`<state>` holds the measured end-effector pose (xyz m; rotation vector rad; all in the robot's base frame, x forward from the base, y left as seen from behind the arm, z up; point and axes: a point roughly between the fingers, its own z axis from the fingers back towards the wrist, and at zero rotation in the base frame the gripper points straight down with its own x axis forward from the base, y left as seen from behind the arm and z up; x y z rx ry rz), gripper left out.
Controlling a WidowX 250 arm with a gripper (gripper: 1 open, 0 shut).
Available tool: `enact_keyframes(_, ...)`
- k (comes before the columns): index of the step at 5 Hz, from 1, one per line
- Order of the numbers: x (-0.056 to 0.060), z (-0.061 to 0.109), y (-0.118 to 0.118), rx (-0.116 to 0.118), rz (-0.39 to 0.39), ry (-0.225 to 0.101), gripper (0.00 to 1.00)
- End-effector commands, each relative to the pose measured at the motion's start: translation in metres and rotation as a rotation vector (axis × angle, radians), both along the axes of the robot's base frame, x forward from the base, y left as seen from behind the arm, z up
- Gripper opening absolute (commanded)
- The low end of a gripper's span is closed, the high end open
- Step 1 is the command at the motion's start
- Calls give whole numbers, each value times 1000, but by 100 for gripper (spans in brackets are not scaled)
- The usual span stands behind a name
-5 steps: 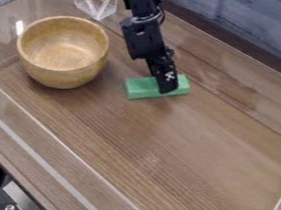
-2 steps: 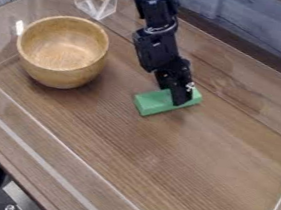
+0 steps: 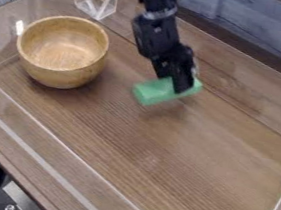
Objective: Move green object from inside the wooden bowl to the table next to it
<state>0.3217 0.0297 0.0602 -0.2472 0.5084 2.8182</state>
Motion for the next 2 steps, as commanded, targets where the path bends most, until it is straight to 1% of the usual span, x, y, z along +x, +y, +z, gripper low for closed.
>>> enact_keyframes(1, 9, 41, 32, 16, 75, -79, 0)
enact_keyframes(2, 13, 49, 66, 28, 148, -77, 0)
